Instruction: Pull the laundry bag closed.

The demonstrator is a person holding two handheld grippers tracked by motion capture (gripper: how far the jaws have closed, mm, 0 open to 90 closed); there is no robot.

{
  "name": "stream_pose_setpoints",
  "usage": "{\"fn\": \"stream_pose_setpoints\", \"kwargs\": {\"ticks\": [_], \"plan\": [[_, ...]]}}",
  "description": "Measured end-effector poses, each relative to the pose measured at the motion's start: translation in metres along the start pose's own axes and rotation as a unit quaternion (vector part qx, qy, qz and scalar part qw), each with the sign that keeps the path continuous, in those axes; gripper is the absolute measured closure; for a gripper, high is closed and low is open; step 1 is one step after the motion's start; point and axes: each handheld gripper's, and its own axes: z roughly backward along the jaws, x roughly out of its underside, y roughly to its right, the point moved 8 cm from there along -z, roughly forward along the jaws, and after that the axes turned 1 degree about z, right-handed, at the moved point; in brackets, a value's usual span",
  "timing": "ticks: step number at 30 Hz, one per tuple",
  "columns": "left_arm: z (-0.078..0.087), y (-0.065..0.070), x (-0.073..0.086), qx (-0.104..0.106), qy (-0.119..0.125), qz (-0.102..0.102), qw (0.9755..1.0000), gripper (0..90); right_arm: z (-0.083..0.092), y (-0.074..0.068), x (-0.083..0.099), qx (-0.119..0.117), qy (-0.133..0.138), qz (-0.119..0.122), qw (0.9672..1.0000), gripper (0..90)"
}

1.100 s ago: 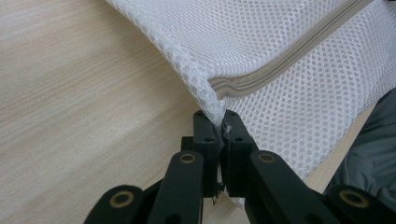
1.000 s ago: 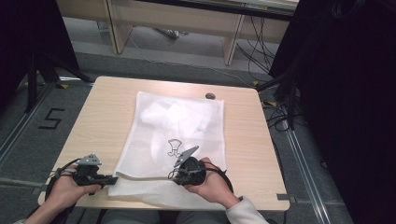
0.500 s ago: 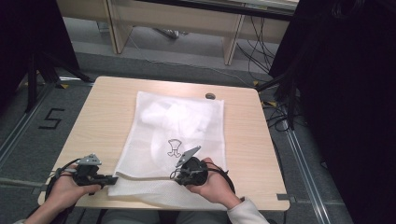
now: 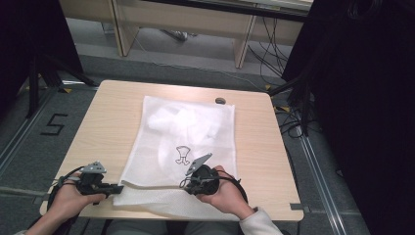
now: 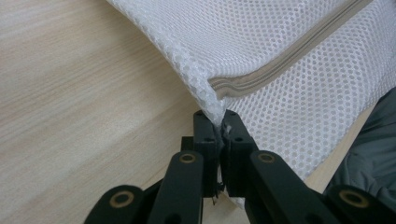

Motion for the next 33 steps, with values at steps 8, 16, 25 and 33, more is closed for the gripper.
{"fn": "stream_pose_setpoints", "kwargs": {"ticks": [8, 16, 25, 33], "plan": [[-0.0011, -0.0001, -0.0007, -0.004, 0.008, 0.001, 1.0, 85.8, 0.0013, -0.0003, 0.0025, -0.003, 0.0, -0.005, 1.0, 82.3], [-0.0012, 0.0, -0.0008, -0.004, 0.009, 0.001, 0.9999, 85.8, 0.0037, 0.0011, 0.0045, 0.0, 0.001, -0.004, 1.0, 82.2], [-0.0013, 0.0003, -0.0009, -0.003, 0.01, 0.002, 0.9999, 85.8, 0.0054, 0.0012, 0.006, -0.005, 0.004, -0.006, 1.0, 82.3], [0.0001, -0.0005, 0.0005, -0.001, -0.005, -0.001, 1.0, 85.8, 0.0072, 0.0025, 0.0087, -0.001, 0.001, -0.006, 1.0, 82.3]]}}
